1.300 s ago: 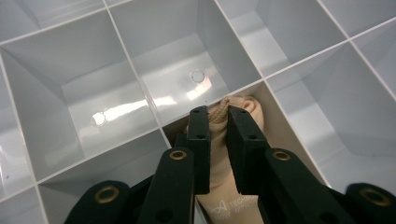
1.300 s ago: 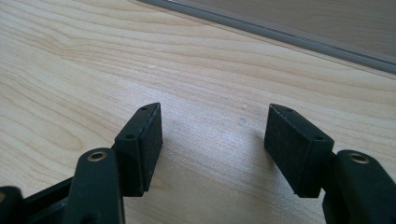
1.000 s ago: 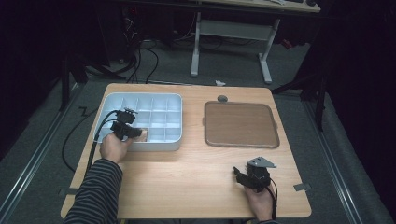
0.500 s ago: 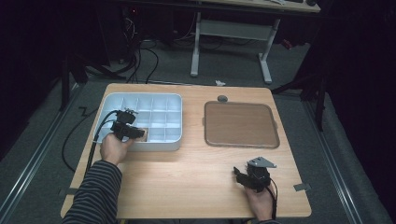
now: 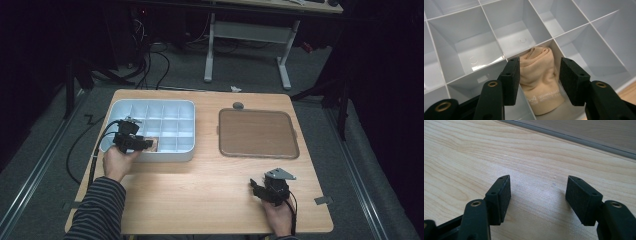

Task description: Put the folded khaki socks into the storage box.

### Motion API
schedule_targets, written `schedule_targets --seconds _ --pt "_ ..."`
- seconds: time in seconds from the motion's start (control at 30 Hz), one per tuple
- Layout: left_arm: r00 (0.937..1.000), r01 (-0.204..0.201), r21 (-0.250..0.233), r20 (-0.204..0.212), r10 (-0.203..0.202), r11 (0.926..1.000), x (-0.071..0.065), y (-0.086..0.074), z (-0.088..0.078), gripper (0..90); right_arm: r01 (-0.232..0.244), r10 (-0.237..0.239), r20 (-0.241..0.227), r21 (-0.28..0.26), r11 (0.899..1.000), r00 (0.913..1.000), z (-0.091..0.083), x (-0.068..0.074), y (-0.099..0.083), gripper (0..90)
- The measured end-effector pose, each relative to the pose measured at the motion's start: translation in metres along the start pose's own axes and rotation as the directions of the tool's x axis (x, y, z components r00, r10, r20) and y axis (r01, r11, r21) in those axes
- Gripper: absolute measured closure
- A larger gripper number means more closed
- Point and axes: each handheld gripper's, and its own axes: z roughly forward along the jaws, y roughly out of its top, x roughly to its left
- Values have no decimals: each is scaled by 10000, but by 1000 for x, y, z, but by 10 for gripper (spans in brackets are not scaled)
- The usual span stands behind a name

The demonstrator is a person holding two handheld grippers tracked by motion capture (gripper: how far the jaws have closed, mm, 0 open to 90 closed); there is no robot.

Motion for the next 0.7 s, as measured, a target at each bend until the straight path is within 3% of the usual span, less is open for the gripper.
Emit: schedule_targets --seconds 0.33,0.43,0.7 --pt "9998 -169 -424 57 172 9990 -3 -5 -14 511 2 -2 0 -1 10000 10000 0 0 0 373" --pt "9995 -282 -348 105 286 9990 -7 -7 -14 504 -10 10 4 4 10000 10000 0 0 0 373" --pt "9991 -186 -621 373 209 9979 -12 -12 -20 471 -7 7 1 1 10000 10000 0 0 0 373"
